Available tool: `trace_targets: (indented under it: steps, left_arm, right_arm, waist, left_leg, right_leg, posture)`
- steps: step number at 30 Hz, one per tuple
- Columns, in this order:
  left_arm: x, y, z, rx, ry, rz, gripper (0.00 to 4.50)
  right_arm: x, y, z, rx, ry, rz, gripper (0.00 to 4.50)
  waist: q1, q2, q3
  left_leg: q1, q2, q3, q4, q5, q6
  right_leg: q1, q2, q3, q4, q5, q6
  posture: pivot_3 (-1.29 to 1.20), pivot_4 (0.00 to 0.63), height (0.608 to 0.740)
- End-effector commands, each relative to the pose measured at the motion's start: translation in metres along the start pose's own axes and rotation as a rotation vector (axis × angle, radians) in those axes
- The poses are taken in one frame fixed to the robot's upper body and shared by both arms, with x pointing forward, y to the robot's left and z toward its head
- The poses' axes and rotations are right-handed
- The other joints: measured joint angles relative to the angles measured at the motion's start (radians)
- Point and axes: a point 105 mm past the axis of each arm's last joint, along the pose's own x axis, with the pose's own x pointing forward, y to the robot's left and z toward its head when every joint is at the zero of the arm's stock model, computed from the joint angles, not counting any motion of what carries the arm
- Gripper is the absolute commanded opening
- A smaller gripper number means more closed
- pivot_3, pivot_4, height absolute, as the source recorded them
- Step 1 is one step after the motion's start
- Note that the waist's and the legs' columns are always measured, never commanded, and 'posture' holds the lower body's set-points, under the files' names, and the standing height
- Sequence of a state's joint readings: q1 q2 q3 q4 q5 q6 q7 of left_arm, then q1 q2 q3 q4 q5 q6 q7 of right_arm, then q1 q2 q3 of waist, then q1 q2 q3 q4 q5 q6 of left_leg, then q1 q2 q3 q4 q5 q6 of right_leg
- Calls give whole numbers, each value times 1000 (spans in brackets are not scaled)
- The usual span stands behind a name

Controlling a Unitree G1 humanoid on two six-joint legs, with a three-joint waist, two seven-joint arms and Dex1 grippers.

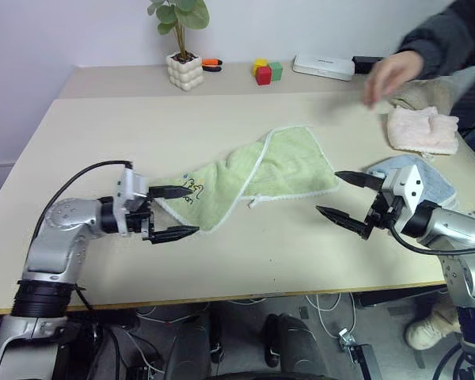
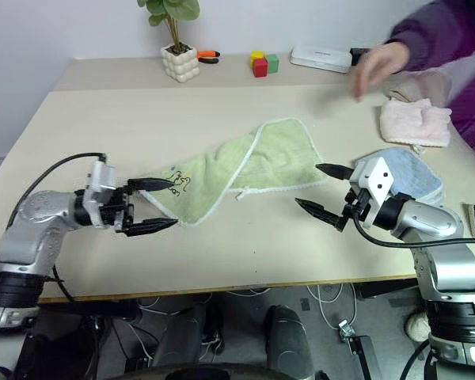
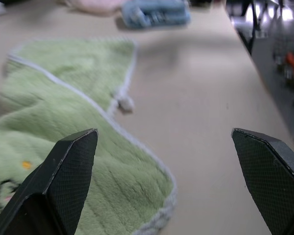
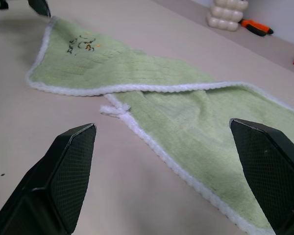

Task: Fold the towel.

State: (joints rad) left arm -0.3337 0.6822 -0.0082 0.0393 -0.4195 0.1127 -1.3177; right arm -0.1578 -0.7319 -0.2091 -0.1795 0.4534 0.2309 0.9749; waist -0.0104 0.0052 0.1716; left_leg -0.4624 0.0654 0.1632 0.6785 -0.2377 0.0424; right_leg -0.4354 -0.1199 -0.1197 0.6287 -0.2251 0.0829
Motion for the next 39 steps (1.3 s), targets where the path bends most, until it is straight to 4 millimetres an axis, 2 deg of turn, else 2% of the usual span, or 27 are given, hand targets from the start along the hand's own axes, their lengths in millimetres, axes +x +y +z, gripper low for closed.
trace_targets:
  steps: [1,3,7,14,19,22,29,30,35,37,39]
  left_arm:
    - [12,-2,-5,82,51,-32,4500]
    - [20,0,-15,111,112,-33,4500]
    - [33,3,-10,137,80,-39,4500]
    - [33,0,-42,139,218,-31,4500]
    - [31,8,-64,34,313,69,4500]
    - [25,22,-81,-11,366,169,3651]
    - [31,18,-82,-30,352,151,191]
    - [30,17,-81,-27,351,143,22]
    - [24,11,-64,-30,261,137,22]
    - [12,-4,-49,-38,198,61,22]
    - [-9,-24,-35,-90,156,-20,22]
  right_arm:
    - [-3,2,12,-47,-39,-24,4438]
    - [-4,3,12,-47,-41,-39,4438]
    - [-4,0,13,-50,-58,-60,4438]
    - [15,4,15,-56,-112,-70,4438]
    - [13,1,19,-61,-118,-69,4438]
    - [16,1,18,-70,-117,-65,4500]
    - [25,-6,24,-89,-151,-70,4500]
    - [27,-5,25,-90,-156,-68,4500]
    - [35,-9,21,-87,-170,-73,4500]
    - [39,-13,17,-94,-164,-78,4500]
    - [42,-19,15,-106,-165,-92,4500]
  waist:
    - [2,0,0]
    - [7,0,0]
    - [10,0,0]
    - [11,0,0]
    - [22,1,-1]
    - [23,2,-2]
    - [21,4,-3]
    - [21,4,-3]
    - [12,4,-3]
    - [0,4,-3]
    - [-12,4,-3]
  left_leg:
    - [0,0,0,0,0,0]
    - [1,0,-1,0,0,0]
    - [0,0,-1,1,0,1]
    - [0,0,0,1,1,3]
    - [0,0,-1,1,1,2]
    - [2,0,-1,2,0,1]
    - [3,0,-2,2,0,1]
    - [3,0,-2,2,0,1]
    - [3,0,-1,2,0,1]
    - [2,0,-1,1,1,3]
    - [0,1,0,0,1,2]
  right_leg:
    - [0,0,0,0,0,0]
    - [-1,0,0,0,0,0]
    - [-2,0,0,-1,0,0]
    - [-1,0,0,0,0,0]
    - [-3,0,0,0,0,0]
    - [-1,0,0,0,0,0]
    - [0,0,0,0,0,-1]
    - [0,0,0,0,0,-1]
    - [0,0,0,0,0,-1]
    - [0,0,0,1,0,-1]
    - [0,0,0,2,1,0]
  posture:
    - [0,150,740]
    - [0,150,740]
    - [0,150,740]
    - [0,150,740]
    - [0,150,740]
    - [0,150,740]
    - [0,150,740]
    - [0,150,740]
    - [0,150,740]
    - [0,150,740]
    - [0,150,740]
